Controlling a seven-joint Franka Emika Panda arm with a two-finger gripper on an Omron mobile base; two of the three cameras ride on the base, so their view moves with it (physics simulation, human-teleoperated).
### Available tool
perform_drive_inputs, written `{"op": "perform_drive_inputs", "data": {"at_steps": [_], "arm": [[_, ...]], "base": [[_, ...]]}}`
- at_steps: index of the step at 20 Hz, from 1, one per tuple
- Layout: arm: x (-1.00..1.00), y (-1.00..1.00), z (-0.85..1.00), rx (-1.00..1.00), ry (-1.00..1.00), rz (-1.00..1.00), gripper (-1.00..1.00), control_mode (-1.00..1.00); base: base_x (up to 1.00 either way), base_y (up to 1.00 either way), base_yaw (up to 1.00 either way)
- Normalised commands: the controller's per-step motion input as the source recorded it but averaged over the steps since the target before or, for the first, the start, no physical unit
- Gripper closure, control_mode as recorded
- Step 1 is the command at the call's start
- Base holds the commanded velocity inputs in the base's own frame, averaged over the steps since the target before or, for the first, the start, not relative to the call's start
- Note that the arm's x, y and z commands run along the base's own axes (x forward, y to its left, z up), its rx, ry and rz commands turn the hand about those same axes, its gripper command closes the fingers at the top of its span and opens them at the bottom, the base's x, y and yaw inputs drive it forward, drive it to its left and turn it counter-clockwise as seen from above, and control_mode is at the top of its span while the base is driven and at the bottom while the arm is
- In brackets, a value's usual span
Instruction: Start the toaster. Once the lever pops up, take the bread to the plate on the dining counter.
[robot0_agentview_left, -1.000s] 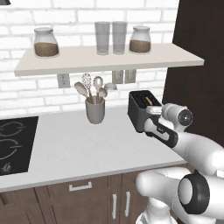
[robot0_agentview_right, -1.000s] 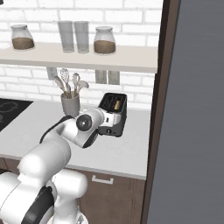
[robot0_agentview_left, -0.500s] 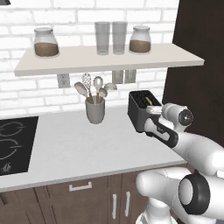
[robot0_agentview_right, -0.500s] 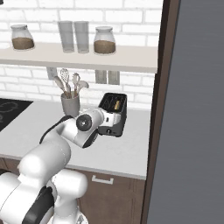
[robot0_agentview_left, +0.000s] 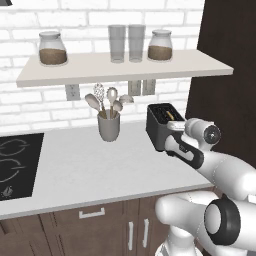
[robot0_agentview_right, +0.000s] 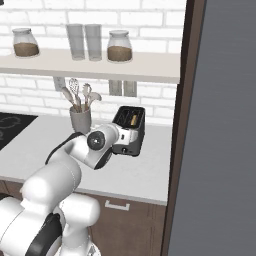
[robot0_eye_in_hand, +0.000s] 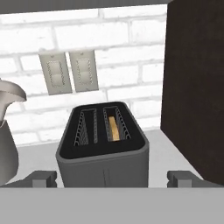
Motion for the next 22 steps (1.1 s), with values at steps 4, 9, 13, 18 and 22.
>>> {"op": "perform_drive_inputs", "data": {"at_steps": [4,9,13,18,22], "arm": [[0.0,0.0,-0.01,0.0,0.02,0.0,-1.0,-1.0],[0.0,0.0,0.0,0.0,0.0,0.0,-1.0,-1.0],[0.0,0.0,0.0,0.0,0.0,0.0,-1.0,-1.0],[0.0,0.0,0.0,0.0,0.0,0.0,-1.0,-1.0],[0.0,0.0,0.0,0.0,0.0,0.0,-1.0,-1.0]], "base": [[0.0,0.0,0.0],[0.0,0.0,0.0],[0.0,0.0,0.0],[0.0,0.0,0.0],[0.0,0.0,0.0]]}}
